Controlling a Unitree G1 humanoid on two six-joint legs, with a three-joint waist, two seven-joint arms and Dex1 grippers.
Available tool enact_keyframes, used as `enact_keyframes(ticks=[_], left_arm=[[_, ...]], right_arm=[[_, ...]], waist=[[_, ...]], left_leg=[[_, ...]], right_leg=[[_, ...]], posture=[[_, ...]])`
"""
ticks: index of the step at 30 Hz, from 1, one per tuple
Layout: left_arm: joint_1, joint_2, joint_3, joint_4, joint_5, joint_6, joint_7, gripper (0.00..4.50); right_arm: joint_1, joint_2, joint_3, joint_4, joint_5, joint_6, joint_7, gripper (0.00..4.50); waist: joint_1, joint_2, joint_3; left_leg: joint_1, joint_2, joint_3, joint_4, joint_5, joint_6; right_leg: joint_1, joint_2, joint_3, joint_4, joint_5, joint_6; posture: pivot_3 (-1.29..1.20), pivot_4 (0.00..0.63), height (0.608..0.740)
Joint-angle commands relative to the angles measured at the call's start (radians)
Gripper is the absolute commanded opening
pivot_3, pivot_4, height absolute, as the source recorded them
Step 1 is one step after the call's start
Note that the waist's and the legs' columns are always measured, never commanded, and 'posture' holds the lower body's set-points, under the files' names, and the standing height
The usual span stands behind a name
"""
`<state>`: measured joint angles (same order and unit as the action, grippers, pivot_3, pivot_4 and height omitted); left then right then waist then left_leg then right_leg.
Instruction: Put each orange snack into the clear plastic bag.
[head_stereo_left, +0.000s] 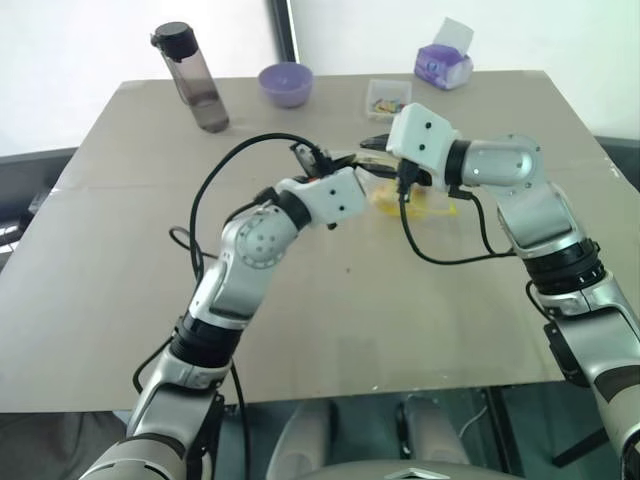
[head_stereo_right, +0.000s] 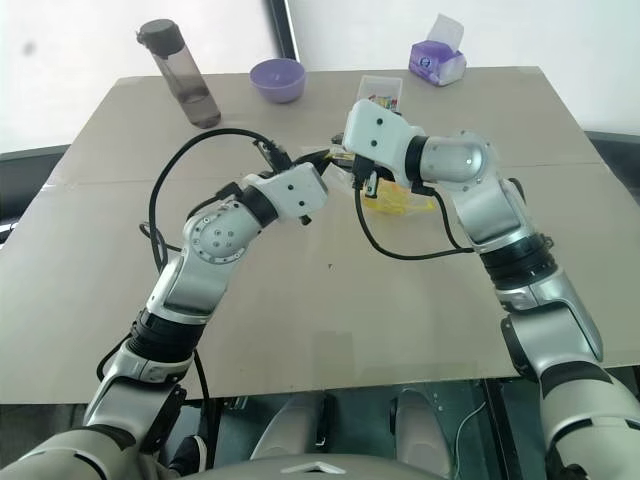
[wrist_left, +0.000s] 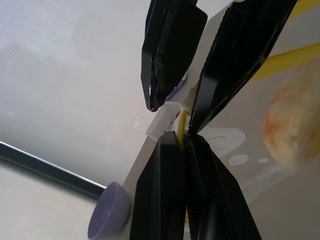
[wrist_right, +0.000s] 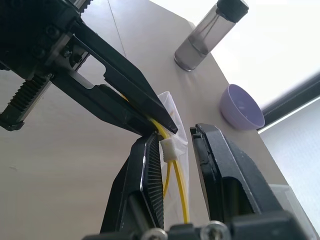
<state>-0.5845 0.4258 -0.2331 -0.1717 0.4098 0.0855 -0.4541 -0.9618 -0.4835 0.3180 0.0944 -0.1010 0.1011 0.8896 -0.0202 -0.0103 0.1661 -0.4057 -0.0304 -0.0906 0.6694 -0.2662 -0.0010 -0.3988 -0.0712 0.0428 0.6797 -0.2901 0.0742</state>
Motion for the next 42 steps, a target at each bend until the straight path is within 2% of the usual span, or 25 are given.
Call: enact_keyframes(ticks=[1, 42], left_arm=[[-0.012, -0.001, 0.012, -0.052, -0.005, -0.017, 0.003, 0.00], [-0.009, 0.003, 0.022, -0.039, -0.014, -0.014, 0.001, 0.00]], right_arm=[[-0.016, -0.006, -0.023, -0.043, 0.003, -0.003, 0.008, 1.17], [0.011, -0.044, -0.026, -0.083, 0.006, 0.032, 0.040, 1.17]], waist=[[0.000, 0.000, 0.000], [0.000, 0.000, 0.000]], left_leg=[[0.000, 0.000, 0.000, 0.000, 0.000, 0.000], [0.000, 0.000, 0.000, 0.000, 0.000, 0.000]], right_leg=[[0.000, 0.000, 0.000, 0.000, 0.000, 0.000], [0.000, 0.000, 0.000, 0.000, 0.000, 0.000]], posture=[[0.00, 0.150, 0.740], [0.00, 0.150, 0.740]])
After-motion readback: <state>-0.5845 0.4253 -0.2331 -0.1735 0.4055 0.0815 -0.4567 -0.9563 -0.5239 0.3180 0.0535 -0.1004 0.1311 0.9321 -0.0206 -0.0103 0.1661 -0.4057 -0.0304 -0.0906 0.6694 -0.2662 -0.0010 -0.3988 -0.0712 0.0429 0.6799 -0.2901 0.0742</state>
